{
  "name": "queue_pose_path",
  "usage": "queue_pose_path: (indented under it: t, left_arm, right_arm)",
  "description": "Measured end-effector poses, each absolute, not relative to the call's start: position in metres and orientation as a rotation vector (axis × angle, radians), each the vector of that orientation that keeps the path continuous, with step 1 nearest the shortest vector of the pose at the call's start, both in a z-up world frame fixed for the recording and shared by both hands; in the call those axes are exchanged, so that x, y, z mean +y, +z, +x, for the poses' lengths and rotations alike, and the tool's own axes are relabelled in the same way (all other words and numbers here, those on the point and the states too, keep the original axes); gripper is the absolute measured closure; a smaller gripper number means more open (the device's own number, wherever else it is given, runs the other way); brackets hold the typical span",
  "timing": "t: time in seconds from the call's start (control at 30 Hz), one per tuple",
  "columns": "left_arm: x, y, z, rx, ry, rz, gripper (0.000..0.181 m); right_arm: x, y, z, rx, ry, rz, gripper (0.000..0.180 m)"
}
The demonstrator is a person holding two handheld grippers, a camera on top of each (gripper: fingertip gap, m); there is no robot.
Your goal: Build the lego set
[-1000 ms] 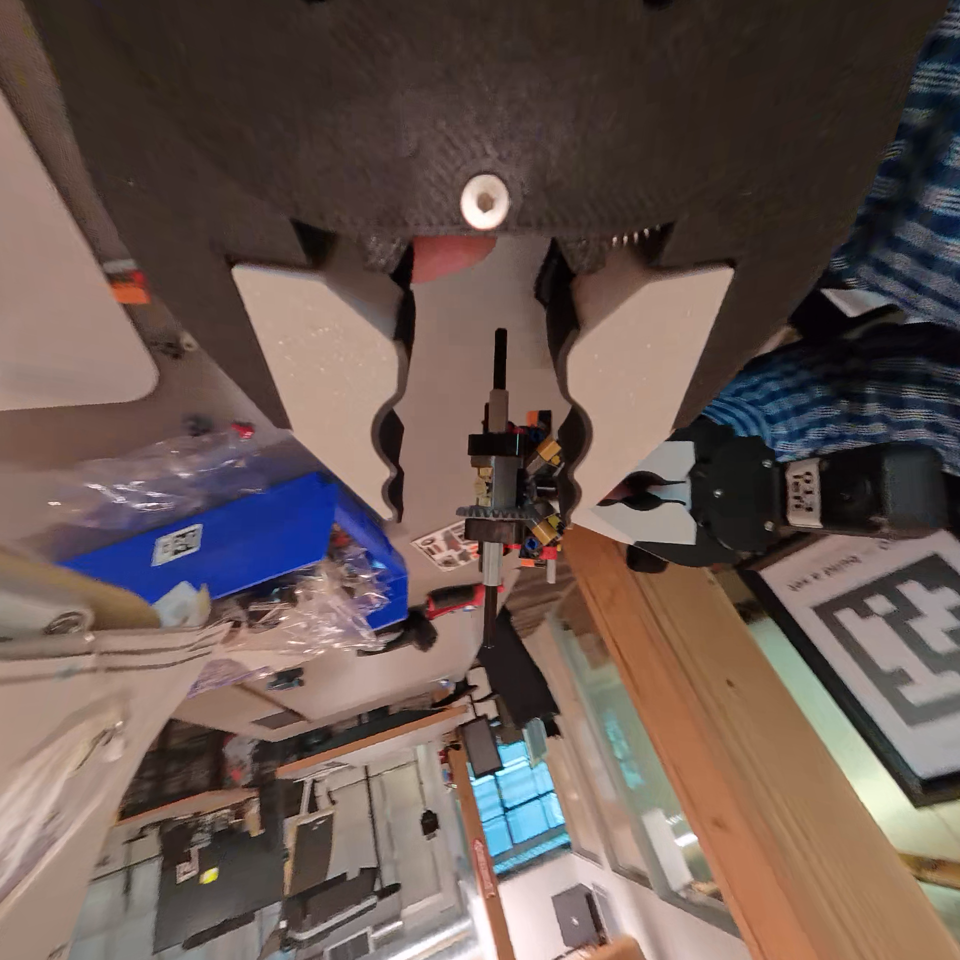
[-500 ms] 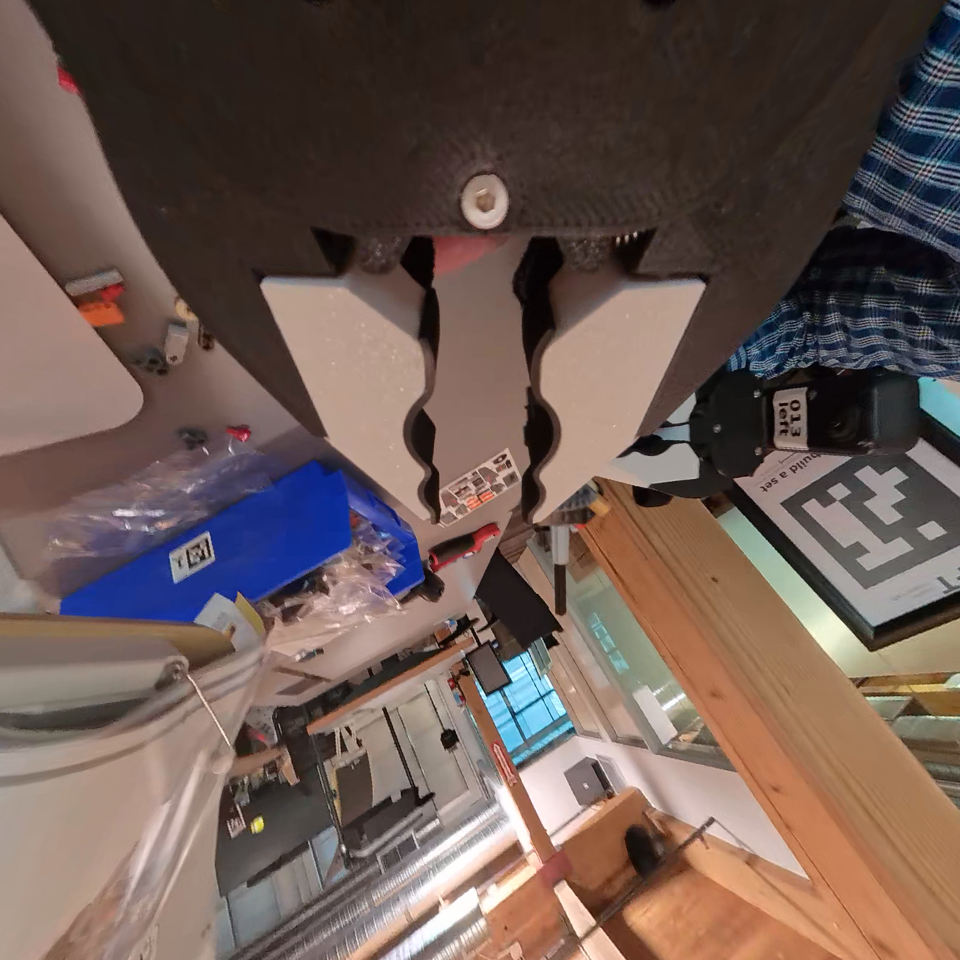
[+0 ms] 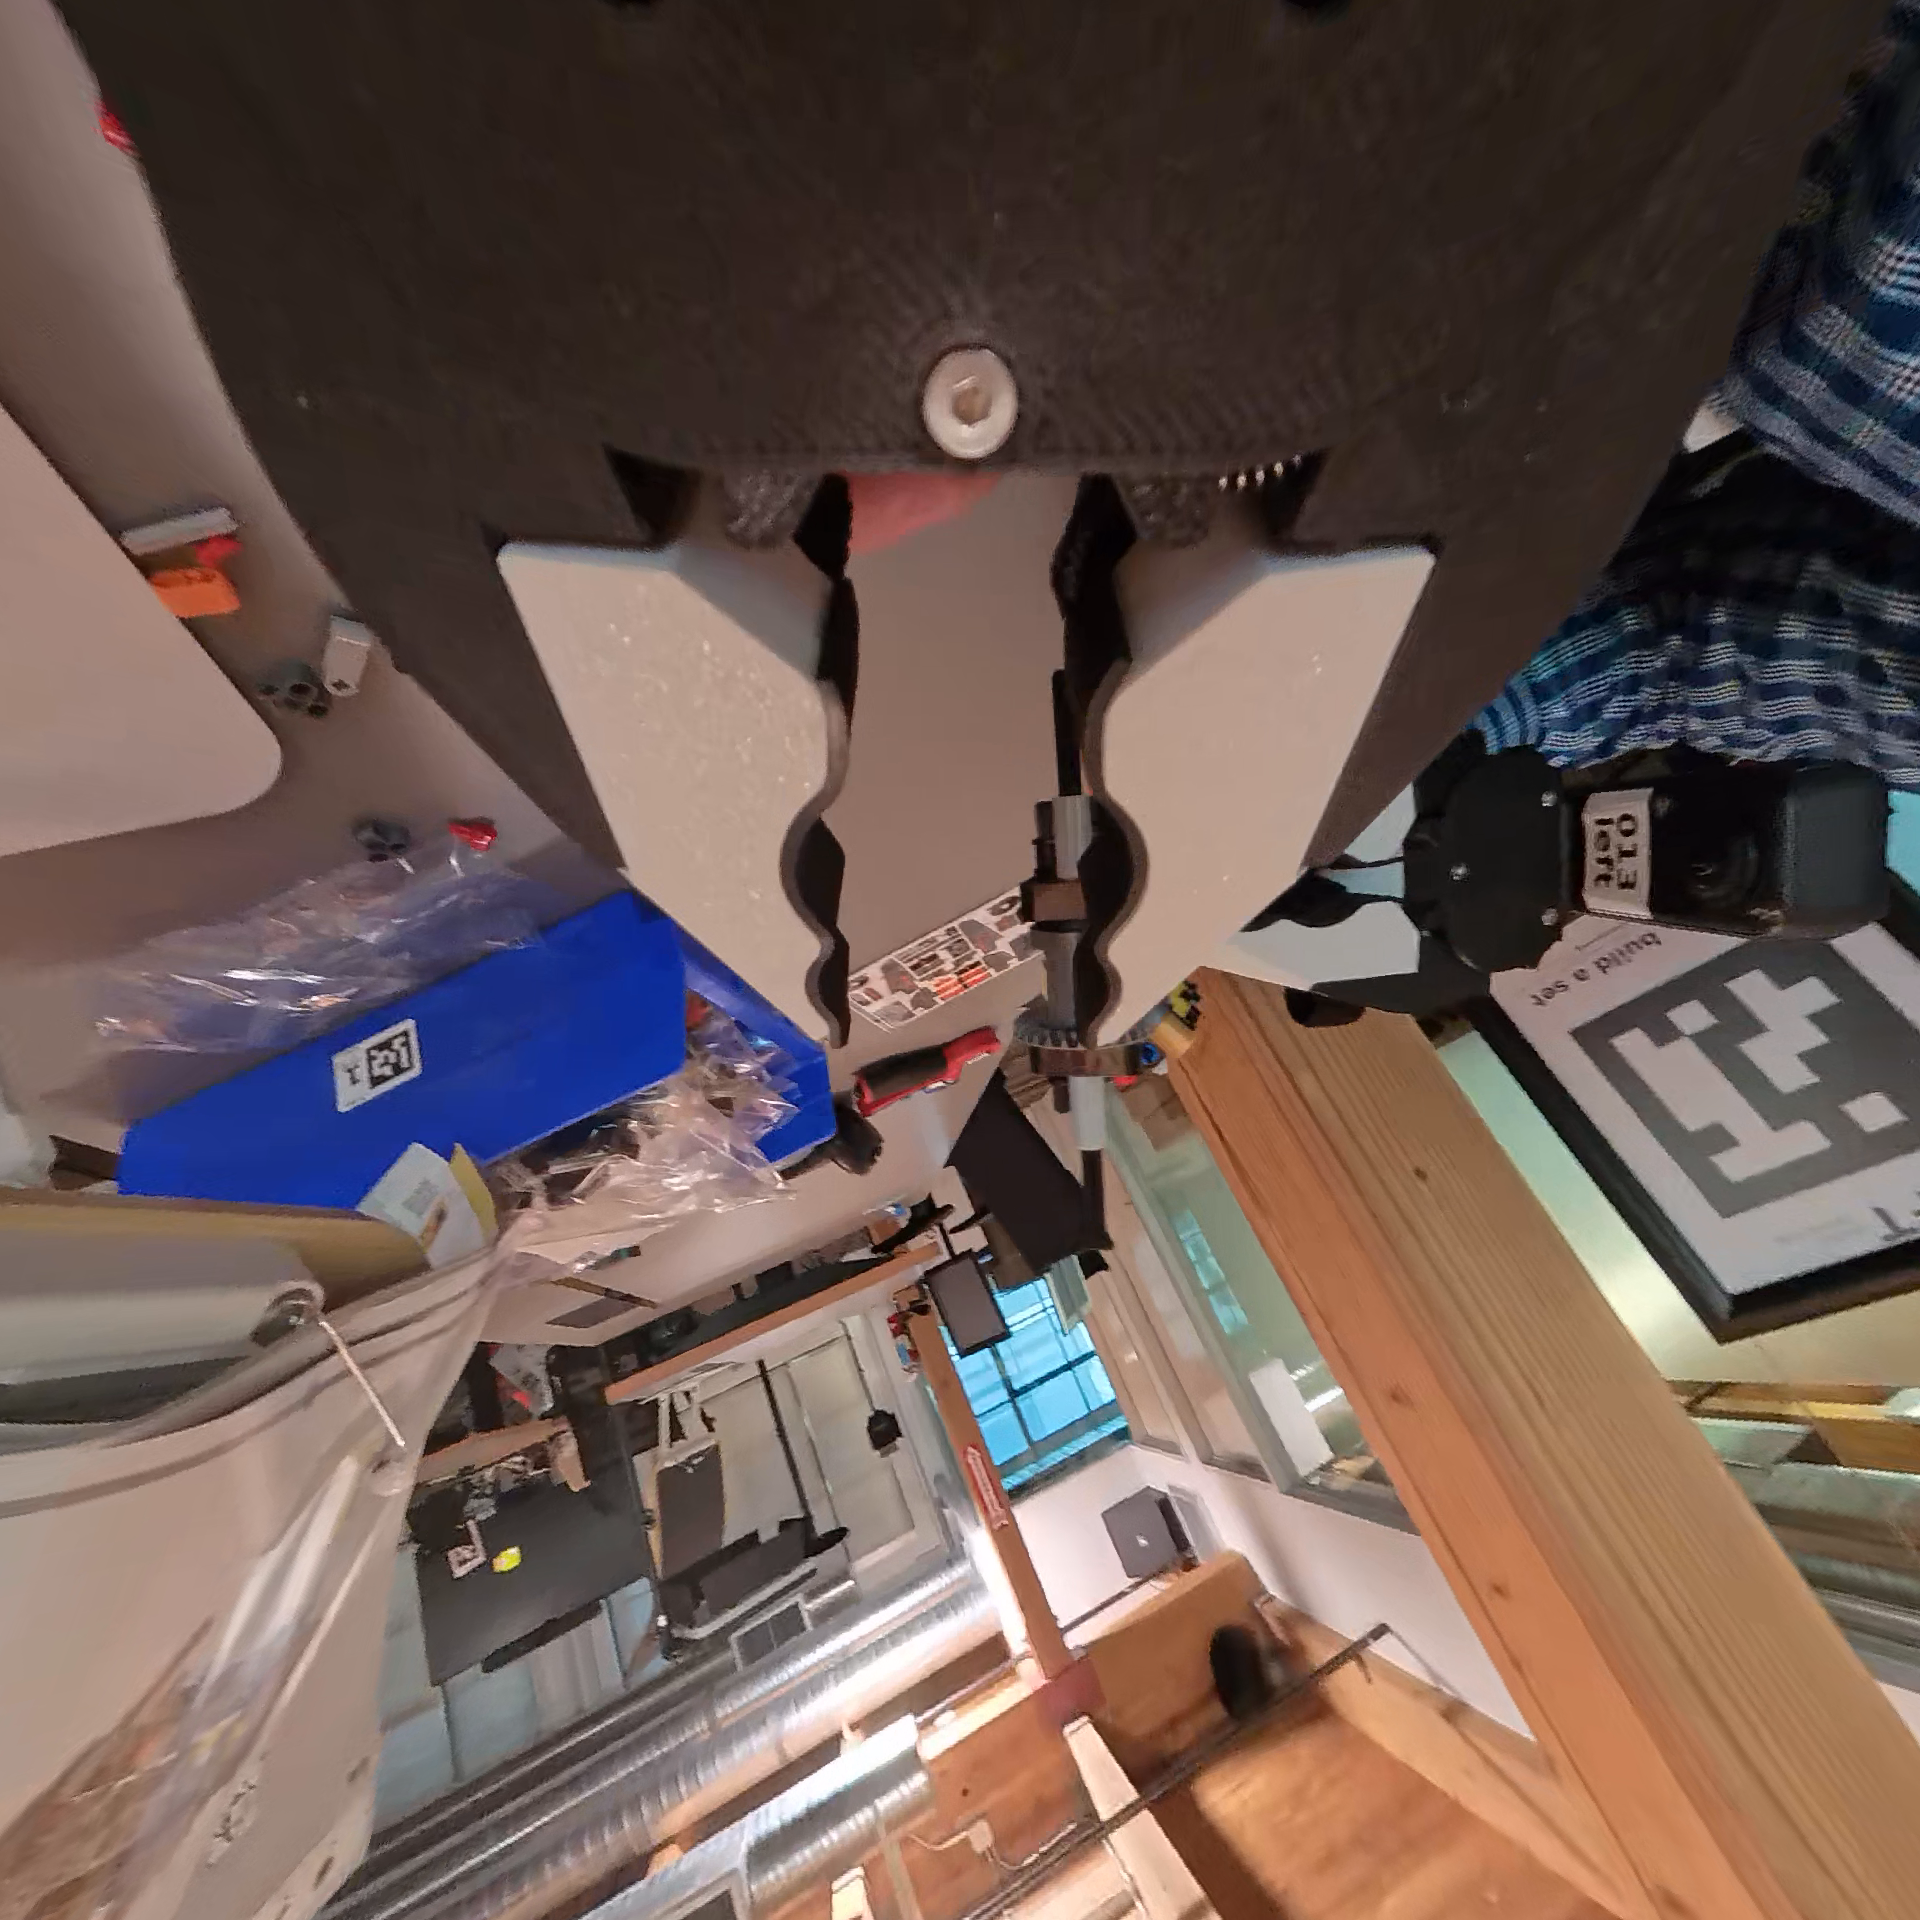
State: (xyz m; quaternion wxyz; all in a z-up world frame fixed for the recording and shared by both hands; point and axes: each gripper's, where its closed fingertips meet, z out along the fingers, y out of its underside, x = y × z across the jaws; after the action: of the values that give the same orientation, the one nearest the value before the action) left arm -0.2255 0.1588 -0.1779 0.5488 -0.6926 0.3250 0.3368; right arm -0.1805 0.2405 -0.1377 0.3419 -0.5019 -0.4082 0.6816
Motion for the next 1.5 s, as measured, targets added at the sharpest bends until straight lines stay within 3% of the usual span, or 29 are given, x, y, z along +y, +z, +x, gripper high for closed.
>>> queue_pose_path:
  t: [0.17,0.4,0.67,1.03,1.5]
  left_arm:
    - [0.157,-0.182,-0.224,0.77,0.766,-1.66,0.176]
    - [0.156,-0.184,-0.227,0.747,0.71,-1.685,0.176]
    - [0.154,-0.182,-0.227,0.709,0.644,-1.694,0.176]
    - [0.155,-0.183,-0.226,0.643,0.462,-1.758,0.176]
    - [0.155,-0.189,-0.225,0.641,0.44,-1.79,0.175]
  right_arm:
    - [0.245,-0.146,-0.185,-1.061,1.686,-1.344,0.14]
    - [0.231,-0.136,-0.184,-1.087,1.73,-1.279,0.123]
    - [0.243,-0.144,-0.19,-1.046,1.681,-1.341,0.131]
    - [0.243,-0.129,-0.186,-1.061,1.618,-1.302,0.127]
    - [0.254,-0.149,-0.193,-1.094,1.454,-1.384,0.13]
